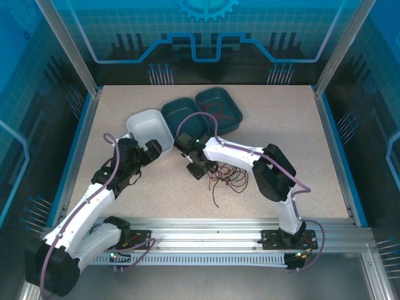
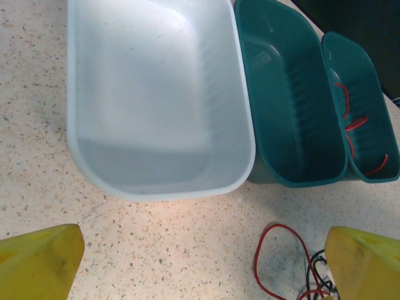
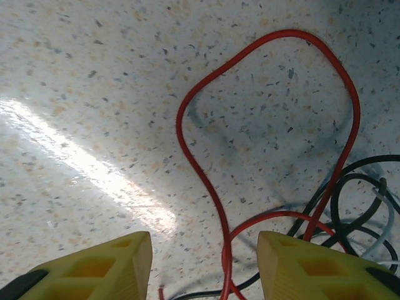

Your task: Untangle the cables

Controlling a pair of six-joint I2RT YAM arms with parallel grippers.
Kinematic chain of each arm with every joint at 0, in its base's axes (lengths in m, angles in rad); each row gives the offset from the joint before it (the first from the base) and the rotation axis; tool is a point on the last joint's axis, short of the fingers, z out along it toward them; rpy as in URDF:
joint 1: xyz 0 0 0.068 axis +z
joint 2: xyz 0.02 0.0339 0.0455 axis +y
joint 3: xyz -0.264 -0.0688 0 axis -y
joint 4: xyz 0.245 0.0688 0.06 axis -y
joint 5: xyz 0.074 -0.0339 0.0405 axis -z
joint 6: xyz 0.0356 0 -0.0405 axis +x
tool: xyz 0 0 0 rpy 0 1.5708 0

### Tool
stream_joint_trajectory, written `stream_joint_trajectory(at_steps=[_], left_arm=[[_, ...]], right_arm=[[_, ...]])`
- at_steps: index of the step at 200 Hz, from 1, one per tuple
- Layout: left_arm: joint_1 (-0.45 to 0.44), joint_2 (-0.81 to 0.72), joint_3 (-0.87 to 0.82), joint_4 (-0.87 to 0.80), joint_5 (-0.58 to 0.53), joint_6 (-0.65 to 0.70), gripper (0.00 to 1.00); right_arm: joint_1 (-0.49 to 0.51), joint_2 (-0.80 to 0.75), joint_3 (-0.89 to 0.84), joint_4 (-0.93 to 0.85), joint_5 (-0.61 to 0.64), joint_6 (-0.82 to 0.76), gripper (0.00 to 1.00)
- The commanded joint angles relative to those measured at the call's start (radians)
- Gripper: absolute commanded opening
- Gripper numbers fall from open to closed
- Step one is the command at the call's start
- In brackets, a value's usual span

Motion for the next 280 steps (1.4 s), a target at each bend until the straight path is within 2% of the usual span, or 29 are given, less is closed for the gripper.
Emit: stream_joint_trajectory(at_steps=[1, 22, 41, 60, 71, 89, 110, 172, 209, 243, 280], left_arm=[[0.012, -0.019, -0.011, -0.008, -0.005, -0.015, 0.99], [0.014, -0.020, -0.015, -0.005, 0.003, -0.015, 0.99], [0.015, -0.020, -0.019, -0.006, 0.008, -0.016, 0.99], [0.017, -0.019, -0.016, -0.008, 0.012, -0.010, 0.99], [0.019, -0.020, -0.013, -0.007, 0.012, -0.009, 0.99], [0.020, -0.019, -0.008, -0.003, 0.014, -0.007, 0.99], [0.021, -0.019, -0.003, -0.002, 0.020, -0.003, 0.99], [0.022, -0.015, 0.062, -0.019, 0.055, 0.025, 0.99], [0.020, -0.004, 0.114, 0.022, 0.158, 0.026, 0.99], [0.017, 0.016, 0.119, 0.114, 0.308, 0.026, 0.99], [0.005, 0.052, 0.160, 0.079, 0.361, 0.059, 0.99]], right_arm=[[-0.012, 0.033, 0.013, -0.041, -0.003, -0.034, 0.49], [-0.014, 0.042, 0.001, -0.022, -0.008, -0.036, 0.47], [-0.016, 0.048, -0.003, -0.014, -0.012, -0.037, 0.42], [-0.019, 0.044, -0.002, -0.011, -0.016, -0.037, 0.30], [-0.017, 0.030, -0.006, -0.009, -0.021, -0.036, 0.19], [-0.015, -0.011, -0.024, 0.005, -0.033, -0.034, 0.13], [-0.015, -0.069, -0.036, 0.007, -0.043, -0.029, 0.00], [-0.013, -0.368, -0.092, 0.025, -0.042, 0.015, 0.00], [-0.017, -0.559, -0.108, 0.014, 0.020, 0.038, 0.00], [-0.031, -0.691, -0.078, 0.001, 0.056, 0.054, 0.00], [-0.035, -0.793, -0.028, -0.011, 0.112, 0.056, 0.00]])
